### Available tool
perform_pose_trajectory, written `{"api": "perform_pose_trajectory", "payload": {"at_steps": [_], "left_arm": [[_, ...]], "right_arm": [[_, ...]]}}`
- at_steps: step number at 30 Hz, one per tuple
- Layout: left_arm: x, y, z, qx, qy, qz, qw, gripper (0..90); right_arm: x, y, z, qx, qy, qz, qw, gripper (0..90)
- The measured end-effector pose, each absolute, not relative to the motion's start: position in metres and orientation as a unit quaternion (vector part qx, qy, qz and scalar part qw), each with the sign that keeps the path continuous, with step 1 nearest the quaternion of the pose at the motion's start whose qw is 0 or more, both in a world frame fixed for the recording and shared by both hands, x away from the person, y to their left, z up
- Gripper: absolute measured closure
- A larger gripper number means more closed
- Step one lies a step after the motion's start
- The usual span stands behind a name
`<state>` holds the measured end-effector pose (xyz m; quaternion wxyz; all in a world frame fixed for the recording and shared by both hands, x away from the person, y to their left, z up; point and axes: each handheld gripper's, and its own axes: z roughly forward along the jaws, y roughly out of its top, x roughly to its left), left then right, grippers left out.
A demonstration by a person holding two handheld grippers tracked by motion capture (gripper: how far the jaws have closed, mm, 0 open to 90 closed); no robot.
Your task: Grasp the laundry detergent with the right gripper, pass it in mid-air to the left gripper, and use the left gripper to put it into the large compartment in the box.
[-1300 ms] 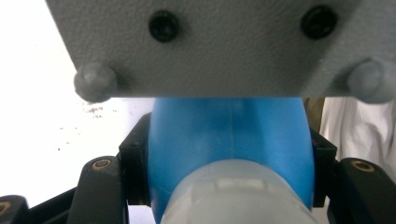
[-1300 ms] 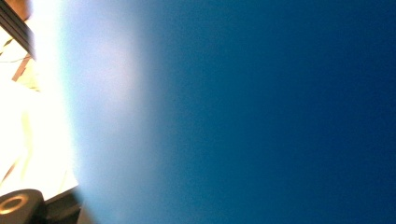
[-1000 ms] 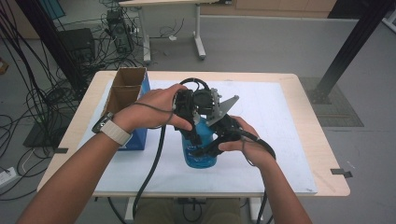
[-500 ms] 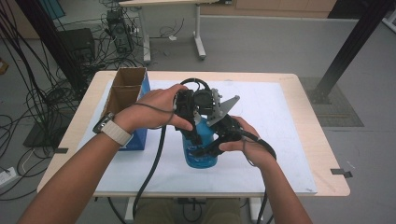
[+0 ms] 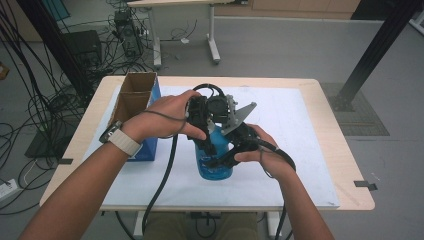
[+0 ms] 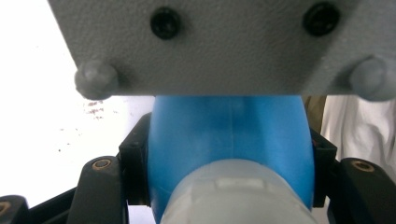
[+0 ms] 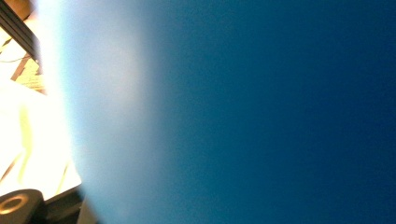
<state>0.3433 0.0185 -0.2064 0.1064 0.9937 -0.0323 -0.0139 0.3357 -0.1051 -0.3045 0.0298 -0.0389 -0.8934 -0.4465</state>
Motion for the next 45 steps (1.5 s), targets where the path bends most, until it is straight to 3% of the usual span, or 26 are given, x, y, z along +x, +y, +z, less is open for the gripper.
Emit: {"api": "perform_pose_trajectory", "payload": {"at_steps": [30,32,34,40,45], "left_arm": [[0.333,0.016,-0.2,0.995,-0.035,0.007,0.09,38.2],[0.331,0.016,-0.199,0.996,-0.036,0.011,0.084,38.2],[0.331,0.017,-0.198,0.996,-0.031,0.011,0.083,38.2],[0.333,0.023,-0.196,0.997,-0.015,0.016,0.076,38.1],[0.335,0.029,-0.191,0.997,0.012,0.016,0.077,38.1]], "right_arm": [[0.331,-0.104,-0.301,-0.027,-0.887,-0.459,0.035,42.7],[0.334,-0.106,-0.302,-0.012,-0.893,-0.45,0.012,37.6],[0.335,-0.112,-0.304,-0.031,-0.9,-0.434,0.013,25.7],[0.336,-0.148,-0.299,-0.1,-0.917,-0.386,0.009,6.0],[0.334,-0.168,-0.289,-0.101,-0.937,-0.334,0.013,6.0]]}}
